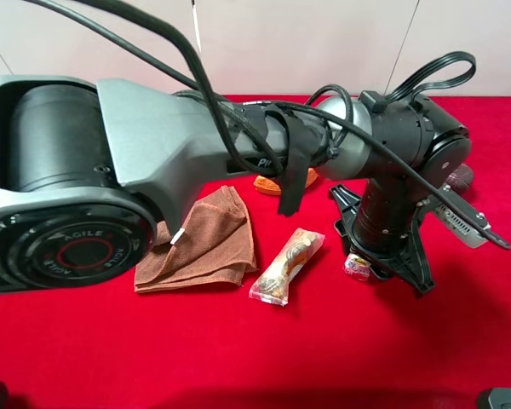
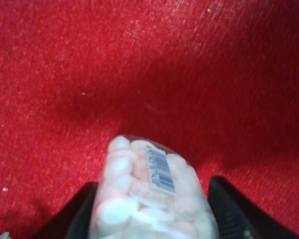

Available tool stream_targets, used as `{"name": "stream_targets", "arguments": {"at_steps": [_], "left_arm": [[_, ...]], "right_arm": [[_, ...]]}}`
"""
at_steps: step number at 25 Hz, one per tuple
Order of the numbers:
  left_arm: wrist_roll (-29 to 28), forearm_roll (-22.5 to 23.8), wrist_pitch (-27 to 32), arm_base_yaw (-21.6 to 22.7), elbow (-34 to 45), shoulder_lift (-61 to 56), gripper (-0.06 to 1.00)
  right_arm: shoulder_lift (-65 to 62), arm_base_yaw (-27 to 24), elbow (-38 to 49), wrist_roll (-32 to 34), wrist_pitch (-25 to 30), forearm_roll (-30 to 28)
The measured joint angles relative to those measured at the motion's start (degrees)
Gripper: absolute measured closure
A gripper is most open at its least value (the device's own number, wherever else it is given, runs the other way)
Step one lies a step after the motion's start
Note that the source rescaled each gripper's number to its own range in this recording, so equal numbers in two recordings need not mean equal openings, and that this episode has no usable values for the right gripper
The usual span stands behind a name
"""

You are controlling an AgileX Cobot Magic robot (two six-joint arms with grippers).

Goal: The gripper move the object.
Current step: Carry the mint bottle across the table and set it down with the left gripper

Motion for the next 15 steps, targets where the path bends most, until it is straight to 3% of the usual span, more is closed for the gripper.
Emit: {"name": "stream_targets", "arguments": {"at_steps": [8,15], "left_arm": [[0.0,0.0,0.5,0.0,-0.2,0.1,0.35],[-1.4,0.5,6.1,0.0,-5.2,0.1,0.28]], "right_arm": [[0.0,0.0,0.0,0.0,0.0,0.0],[0.0,0.0,0.0,0.0,0.0,0.0]]}}
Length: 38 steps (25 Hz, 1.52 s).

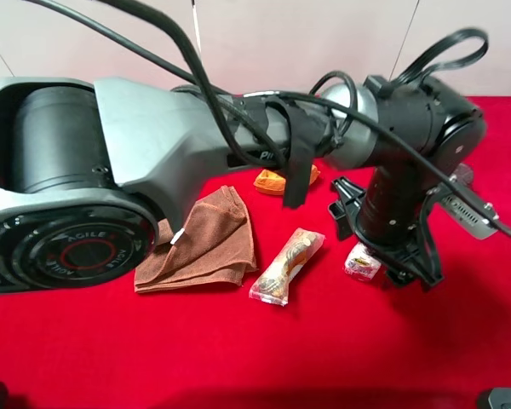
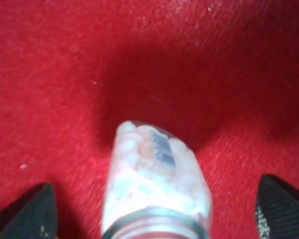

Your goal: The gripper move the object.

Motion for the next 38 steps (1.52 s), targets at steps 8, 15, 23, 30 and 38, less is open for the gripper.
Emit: {"name": "stream_targets", "arguments": {"at_steps": [8,15,23,30,38], "left_arm": [[-0.2,0.7,2.7,0.0,-5.6,-0.3,0.28],[-0.5,0.8,2.7,-0.1,-5.7,-3.2,0.27],[-1.4,0.9,2.7,-0.2,0.7,-10.7,0.27],[-1.7,1.0,2.7,-0.2,8.7,-17.9,0.27],[-1.7,2.3,2.7,-0.2,17.7,-26.7,0.27]], "right_arm": [[0.0,0.0,0.0,0.0,0.0,0.0],[0.0,0.0,0.0,0.0,0.0,0.0],[0.0,0.0,0.0,0.0,0.0,0.0],[0.0,0.0,0.0,0.0,0.0,0.0],[0.0,0.0,0.0,0.0,0.0,0.0]]}}
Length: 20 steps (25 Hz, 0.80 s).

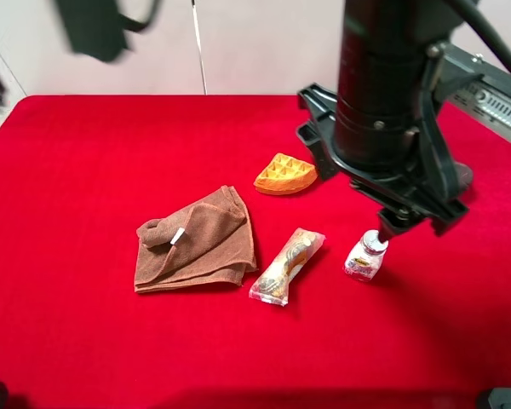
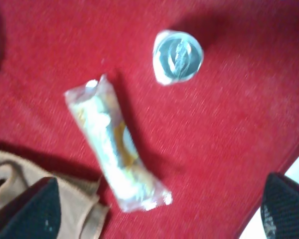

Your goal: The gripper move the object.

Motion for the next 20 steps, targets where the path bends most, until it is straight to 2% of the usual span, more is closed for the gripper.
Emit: {"name": "stream_targets", "arguments": {"at_steps": [12,20], "left_arm": [[-0.5,3.3,0.1,0.2,11.6,-14.6,0.27],[-2.8,5.1,0.1,2.5,20.3,-26.0,0.27]], "right_arm": [[0.0,0.0,0.0,0.0,0.0,0.0],[0.0,0.0,0.0,0.0,0.0,0.0]]}}
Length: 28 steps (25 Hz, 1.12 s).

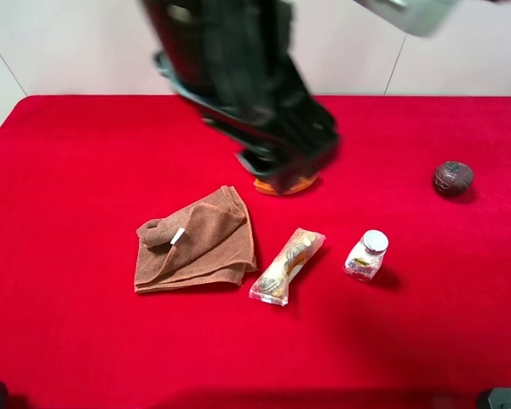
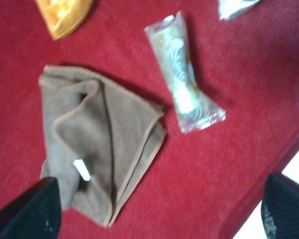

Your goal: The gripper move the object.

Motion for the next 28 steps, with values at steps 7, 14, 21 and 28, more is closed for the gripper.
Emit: {"name": "stream_targets", "arguments": {"at_steps": [7,14,21,28], "left_arm": [[-1.1,1.2,0.0,2.3,9.5,-11.4,0.27],[-6.4,6.0,0.0,2.3,19.0,-25.5,0.27],[-8.3,7.2,0.0,2.3,26.9,-39.7,0.27],[-7.3,9.5,0.1,2.3,34.6,-51.6,0.27]], "right_arm": [[0.0,0.0,0.0,0.0,0.0,0.0],[0.0,0.0,0.0,0.0,0.0,0.0],[0.0,0.0,0.0,0.0,0.0,0.0],[0.0,0.0,0.0,0.0,0.0,0.0]]}}
